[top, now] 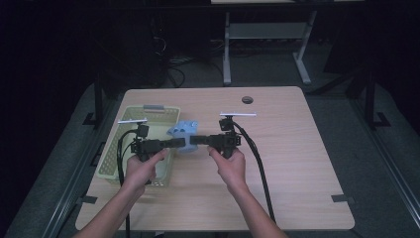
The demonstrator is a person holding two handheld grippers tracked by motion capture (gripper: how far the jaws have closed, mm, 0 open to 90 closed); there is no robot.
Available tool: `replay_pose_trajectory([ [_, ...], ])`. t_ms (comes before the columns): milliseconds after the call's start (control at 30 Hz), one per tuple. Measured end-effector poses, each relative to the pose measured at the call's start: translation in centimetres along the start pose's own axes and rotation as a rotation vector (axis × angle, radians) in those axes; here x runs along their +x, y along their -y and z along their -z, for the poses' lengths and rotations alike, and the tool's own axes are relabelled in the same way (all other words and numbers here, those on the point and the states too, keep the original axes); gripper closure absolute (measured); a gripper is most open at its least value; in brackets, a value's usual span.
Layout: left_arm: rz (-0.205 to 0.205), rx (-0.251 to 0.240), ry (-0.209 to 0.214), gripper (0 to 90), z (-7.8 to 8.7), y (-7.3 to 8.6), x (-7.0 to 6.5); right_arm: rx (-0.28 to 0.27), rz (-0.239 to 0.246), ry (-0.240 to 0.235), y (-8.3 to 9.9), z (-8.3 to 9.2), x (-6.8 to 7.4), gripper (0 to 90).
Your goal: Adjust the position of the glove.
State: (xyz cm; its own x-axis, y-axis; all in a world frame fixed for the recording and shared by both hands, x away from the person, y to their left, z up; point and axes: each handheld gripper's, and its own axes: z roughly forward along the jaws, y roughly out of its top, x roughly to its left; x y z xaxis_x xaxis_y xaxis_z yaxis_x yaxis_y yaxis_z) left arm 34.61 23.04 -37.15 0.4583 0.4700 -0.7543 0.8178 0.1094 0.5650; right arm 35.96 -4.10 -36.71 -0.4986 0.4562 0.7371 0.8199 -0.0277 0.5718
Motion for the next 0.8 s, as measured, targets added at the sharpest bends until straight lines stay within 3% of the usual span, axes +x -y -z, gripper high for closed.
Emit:
replay_pose_trajectory([
  [800, 0.004, -0.028, -0.025, 68.7, 2.8, -0.5, 1.6, 0.033, 0.011, -0.021, -1.0, -3.2, 0.9, 75.9],
])
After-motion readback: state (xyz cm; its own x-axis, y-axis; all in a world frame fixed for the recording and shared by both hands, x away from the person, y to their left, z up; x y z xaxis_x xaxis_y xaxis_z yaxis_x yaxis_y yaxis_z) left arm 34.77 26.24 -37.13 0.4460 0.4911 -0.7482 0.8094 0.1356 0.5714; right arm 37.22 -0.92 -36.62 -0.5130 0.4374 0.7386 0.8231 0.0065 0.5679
